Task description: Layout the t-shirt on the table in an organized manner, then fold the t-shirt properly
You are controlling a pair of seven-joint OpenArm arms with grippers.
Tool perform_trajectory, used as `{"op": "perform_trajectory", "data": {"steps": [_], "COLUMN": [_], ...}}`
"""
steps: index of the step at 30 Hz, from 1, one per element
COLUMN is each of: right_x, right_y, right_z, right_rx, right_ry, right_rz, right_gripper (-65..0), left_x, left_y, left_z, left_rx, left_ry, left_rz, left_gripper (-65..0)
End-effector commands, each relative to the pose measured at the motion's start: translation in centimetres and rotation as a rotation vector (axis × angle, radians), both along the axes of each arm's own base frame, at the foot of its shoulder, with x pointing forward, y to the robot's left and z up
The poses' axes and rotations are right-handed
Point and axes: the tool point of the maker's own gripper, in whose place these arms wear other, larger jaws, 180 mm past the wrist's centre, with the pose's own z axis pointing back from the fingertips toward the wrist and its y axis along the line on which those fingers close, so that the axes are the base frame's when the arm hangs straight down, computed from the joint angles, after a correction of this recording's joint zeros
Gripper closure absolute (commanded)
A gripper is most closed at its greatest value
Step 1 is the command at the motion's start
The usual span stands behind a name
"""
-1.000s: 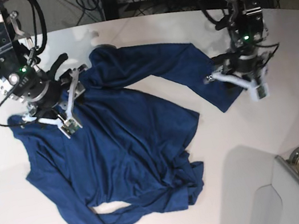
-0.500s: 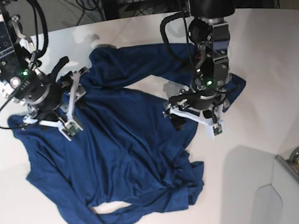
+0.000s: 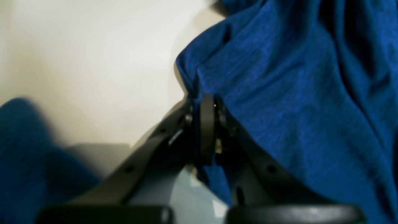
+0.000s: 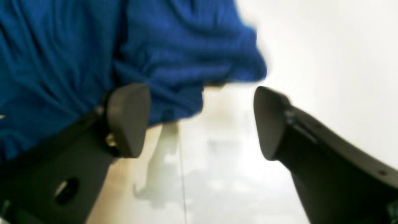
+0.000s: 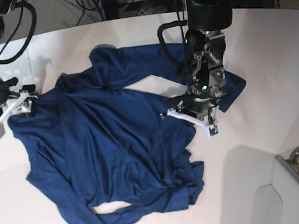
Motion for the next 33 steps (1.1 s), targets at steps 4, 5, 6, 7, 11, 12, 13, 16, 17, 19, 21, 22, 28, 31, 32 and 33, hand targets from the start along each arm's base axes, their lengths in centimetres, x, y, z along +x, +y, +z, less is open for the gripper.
{"op": "perform_trajectory", "data": {"steps": [4,5,6,7,11,12,13,16,17,19,21,22,28,31,32,33], "right_x": [1.7,1.7,1.6,1.2,-1.3,-2.0,-2.4,-3.3,-3.5,-3.9,-4.2,-4.4,-4.8,-5.2,-5.6,-5.8], "right_y": [-3.6,-3.8,-3.7,-3.3,4.9,6.9,9.3,14.2,15.2,17.8,20.7,21.6,26.0,26.3,26.2,26.1], "right_z": [0.1,-0.1,-0.3,-0.3,0.6,1.0,1.3,0.6,0.4,0.4,0.7,0.7,-2.0,-3.9,-4.4,-4.8], "right_rx": [0.049,0.058,0.061,0.060,-0.008,-0.043,-0.067,-0.110,-0.128,-0.152,-0.156,-0.154,-0.112,-0.115,-0.111,-0.106], "right_ry": [-0.052,-0.045,-0.039,-0.022,0.022,0.021,0.008,0.018,0.024,0.019,-0.003,-0.004,0.057,0.117,0.137,0.148], "right_rz": [-0.092,-0.096,-0.083,-0.049,0.367,0.473,0.576,0.775,0.818,0.920,1.018,1.051,1.166,1.180,1.179,1.176], "right_gripper": [-52.2,-52.2,-52.2,-52.2,-50.9,-49.5,-48.6,-47.9,-48.0,-48.0,-48.2,-48.2,-47.9,-47.4,-47.3,-46.2], "left_x": [0.4,0.4,0.4,0.5,0.7,0.7,1.4,3.7,4.5,5.9,7.3,7.8,9.1,8.7,8.5,8.1], "left_y": [1.9,2.0,1.9,2.0,2.1,2.0,2.0,2.1,2.1,2.2,1.9,1.7,1.7,2.2,2.3,2.3], "left_z": [2.6,3.1,3.5,3.8,3.7,3.5,4.0,5.3,5.9,6.6,7.3,7.4,7.6,7.2,7.0,6.6], "left_rx": [0.041,0.043,0.043,0.047,0.052,0.050,0.050,0.051,0.051,0.052,0.054,0.052,0.049,0.053,0.053,0.054], "left_ry": [-0.079,-0.096,-0.108,-0.116,-0.114,-0.110,-0.122,-0.154,-0.168,-0.180,-0.190,-0.190,-0.181,-0.171,-0.167,-0.157], "left_rz": [0.009,0.009,0.008,0.007,0.006,0.006,0.007,0.011,0.011,0.013,0.004,0.003,0.004,0.013,0.015,0.015], "left_gripper": [0.0,0.0,0.0,0.0,0.0,0.0,0.0,0.0,0.0,0.0,0.0,0.0,0.0,0.0,0.0,0.0]}}
